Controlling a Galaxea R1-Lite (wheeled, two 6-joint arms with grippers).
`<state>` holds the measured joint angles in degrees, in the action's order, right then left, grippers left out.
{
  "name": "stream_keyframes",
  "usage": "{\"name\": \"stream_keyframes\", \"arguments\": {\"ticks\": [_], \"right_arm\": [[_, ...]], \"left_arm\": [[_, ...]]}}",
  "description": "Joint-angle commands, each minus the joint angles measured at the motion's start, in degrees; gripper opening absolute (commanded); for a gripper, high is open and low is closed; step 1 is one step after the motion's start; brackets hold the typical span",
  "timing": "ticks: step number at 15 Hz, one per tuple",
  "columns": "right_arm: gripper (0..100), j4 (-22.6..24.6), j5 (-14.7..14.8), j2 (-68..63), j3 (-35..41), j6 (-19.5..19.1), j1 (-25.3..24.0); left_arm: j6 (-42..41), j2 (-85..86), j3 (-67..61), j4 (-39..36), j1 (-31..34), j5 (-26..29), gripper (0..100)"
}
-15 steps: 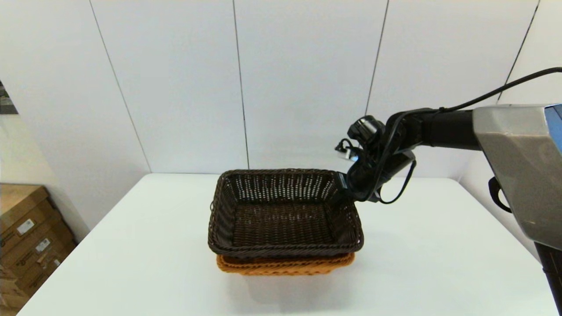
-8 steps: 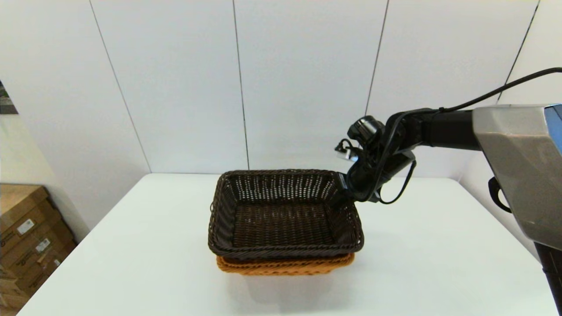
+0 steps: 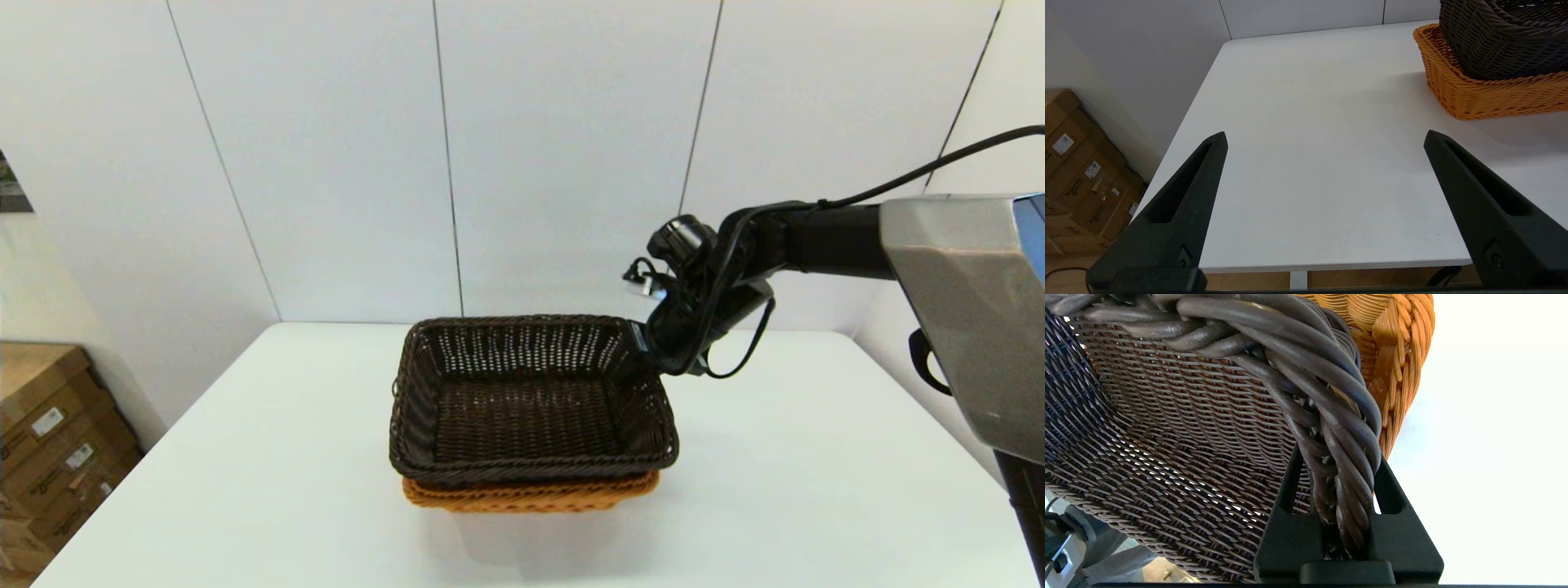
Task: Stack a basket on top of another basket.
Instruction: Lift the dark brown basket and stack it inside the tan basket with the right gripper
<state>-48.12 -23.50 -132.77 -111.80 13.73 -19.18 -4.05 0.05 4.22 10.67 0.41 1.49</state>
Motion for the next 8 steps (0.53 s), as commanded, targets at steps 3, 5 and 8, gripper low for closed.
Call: {"name": "stream_keyframes", "arguments": {"ticks": [3,5,8], "right_arm": [[0,-0.3,-0.2,0.1,0.0,-0.3,0.0],[100,-0.3,-0.2,0.1,0.0,-0.3,0.0],[100,-0.4,-0.1,0.1,0.0,-0.3,0.0]], "left_arm": [[0.0,0.0,0.0,0.1,0.0,0.0,100],[0.0,0.0,0.1,0.1,0.0,-0.1,100],[-0.1,0.0,0.0,0.1,0.0,0.0,100]]}}
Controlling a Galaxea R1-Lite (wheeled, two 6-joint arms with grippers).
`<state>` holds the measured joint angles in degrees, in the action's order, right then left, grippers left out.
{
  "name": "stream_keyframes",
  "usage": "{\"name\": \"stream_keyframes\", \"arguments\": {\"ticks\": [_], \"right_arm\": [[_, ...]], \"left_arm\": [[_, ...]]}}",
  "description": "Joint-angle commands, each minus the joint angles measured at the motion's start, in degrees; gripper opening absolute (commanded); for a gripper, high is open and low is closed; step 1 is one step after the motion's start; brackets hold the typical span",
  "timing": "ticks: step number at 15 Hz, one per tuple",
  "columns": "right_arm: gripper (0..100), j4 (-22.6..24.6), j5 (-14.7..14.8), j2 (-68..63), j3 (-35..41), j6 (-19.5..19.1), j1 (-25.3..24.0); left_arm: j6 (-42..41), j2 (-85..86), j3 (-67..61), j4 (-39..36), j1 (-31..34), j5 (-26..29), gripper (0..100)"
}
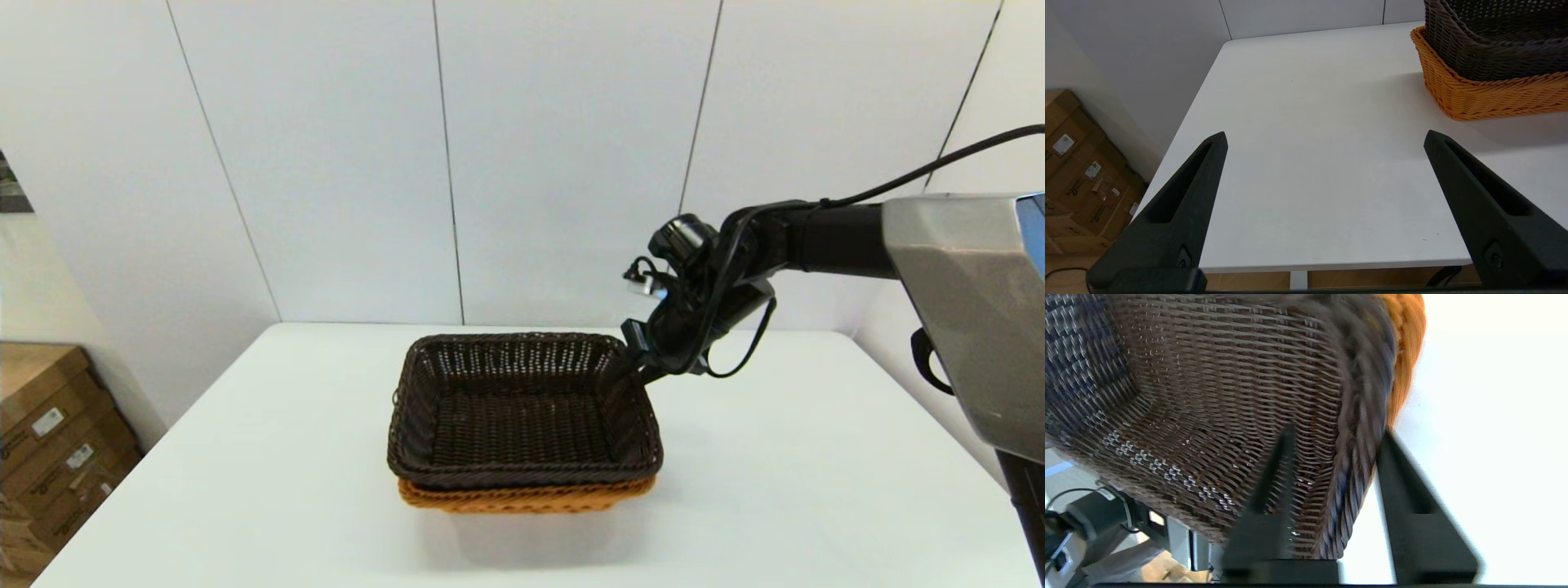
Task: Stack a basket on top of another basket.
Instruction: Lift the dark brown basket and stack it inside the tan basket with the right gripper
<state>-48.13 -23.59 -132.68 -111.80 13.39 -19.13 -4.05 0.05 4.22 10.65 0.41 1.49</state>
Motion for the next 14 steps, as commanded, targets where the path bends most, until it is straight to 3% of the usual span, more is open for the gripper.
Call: {"name": "stream_keyframes", "arguments": {"ticks": [1,14], "right_arm": [[100,-0.4,-0.1,0.1,0.0,0.1,0.0],[100,-0.6,-0.1,7.1,0.1,0.1,3.0]], "left_arm": [[0.0,0.0,0.0,0.1,0.0,0.0,100],[0.0,0.0,0.0,0.1,0.0,0.0,100]]}}
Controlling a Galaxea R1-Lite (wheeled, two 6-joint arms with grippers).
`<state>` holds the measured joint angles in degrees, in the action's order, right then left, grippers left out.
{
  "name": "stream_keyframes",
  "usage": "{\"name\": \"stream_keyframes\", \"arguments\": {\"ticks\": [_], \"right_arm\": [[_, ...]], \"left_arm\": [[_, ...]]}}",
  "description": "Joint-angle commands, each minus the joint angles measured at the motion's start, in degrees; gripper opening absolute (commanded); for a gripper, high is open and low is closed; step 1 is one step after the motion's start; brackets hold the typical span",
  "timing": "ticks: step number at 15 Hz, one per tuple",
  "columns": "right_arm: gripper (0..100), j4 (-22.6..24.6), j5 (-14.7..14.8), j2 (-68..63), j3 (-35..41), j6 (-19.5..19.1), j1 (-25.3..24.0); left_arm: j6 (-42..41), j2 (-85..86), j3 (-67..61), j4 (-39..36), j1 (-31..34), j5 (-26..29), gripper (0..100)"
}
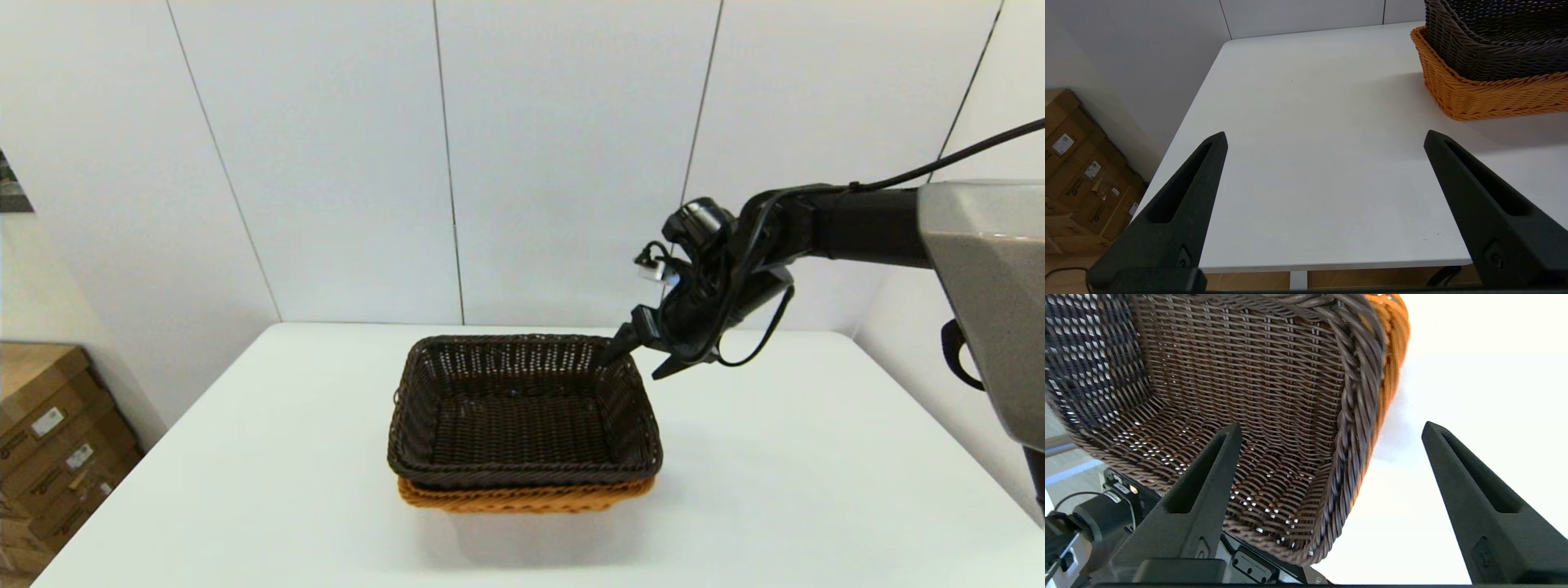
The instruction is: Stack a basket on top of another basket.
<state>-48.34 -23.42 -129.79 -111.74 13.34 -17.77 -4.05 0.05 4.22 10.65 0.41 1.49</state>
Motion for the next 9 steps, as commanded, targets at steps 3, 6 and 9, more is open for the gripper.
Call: {"name": "stream_keyframes", "arguments": {"ticks": [3,6,9], "right_arm": [[100,-1.7,-0.5,14.4,0.7,-0.4,5.1],[100,-6.1,-0.8,25.9,3.4,-2.6,8.4],[100,-8.9,-0.7,37.0,9.7,-6.6,10.5]], "left_arm": [[0.0,0.0,0.0,0.1,0.0,0.0,100],[-0.1,0.0,0.0,0.1,0.0,0.0,100],[0.0,0.0,0.0,0.1,0.0,0.0,100]]}}
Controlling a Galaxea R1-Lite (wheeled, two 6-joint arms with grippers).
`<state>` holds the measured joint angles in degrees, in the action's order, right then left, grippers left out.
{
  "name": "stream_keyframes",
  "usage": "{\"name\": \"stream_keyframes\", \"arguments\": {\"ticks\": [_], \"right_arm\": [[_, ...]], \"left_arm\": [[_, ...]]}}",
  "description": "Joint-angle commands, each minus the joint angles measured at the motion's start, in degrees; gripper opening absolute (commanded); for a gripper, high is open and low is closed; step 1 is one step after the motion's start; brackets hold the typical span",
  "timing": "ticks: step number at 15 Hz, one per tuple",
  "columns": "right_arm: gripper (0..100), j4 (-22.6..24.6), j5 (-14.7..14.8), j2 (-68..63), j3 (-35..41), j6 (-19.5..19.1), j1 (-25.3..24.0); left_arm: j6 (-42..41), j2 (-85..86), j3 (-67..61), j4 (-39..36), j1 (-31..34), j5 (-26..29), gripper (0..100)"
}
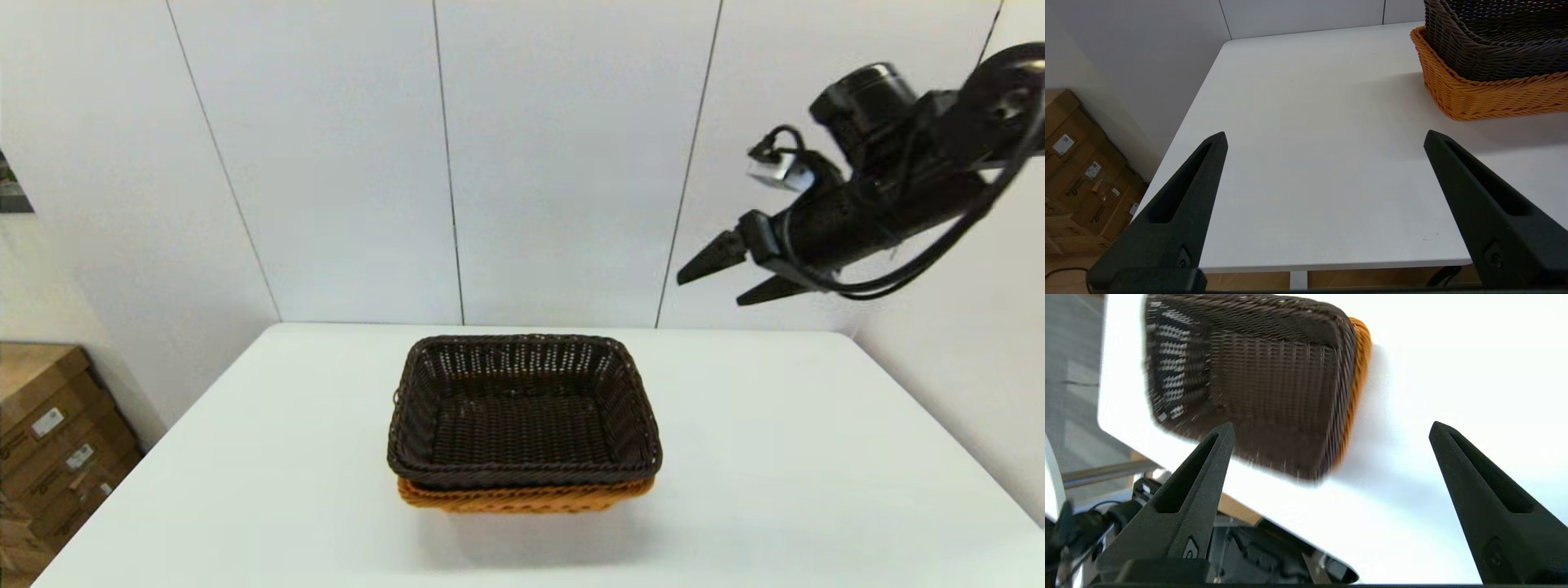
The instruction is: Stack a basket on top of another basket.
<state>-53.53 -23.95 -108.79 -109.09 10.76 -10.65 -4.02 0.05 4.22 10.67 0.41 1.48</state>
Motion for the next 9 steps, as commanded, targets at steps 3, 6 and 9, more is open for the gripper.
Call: {"name": "stream_keyframes", "arguments": {"ticks": [3,6,9], "right_arm": [[100,-3.6,0.2,26.6,18.8,-6.8,3.4],[100,-3.4,0.1,36.8,29.2,-8.8,3.4],[100,-3.3,0.1,46.8,40.5,-12.2,3.3]], "left_arm": [[0.0,0.0,0.0,0.1,0.0,0.0,100],[0.0,0.0,0.0,0.1,0.0,0.0,100],[0.0,0.0,0.0,0.1,0.0,0.0,100]]}}
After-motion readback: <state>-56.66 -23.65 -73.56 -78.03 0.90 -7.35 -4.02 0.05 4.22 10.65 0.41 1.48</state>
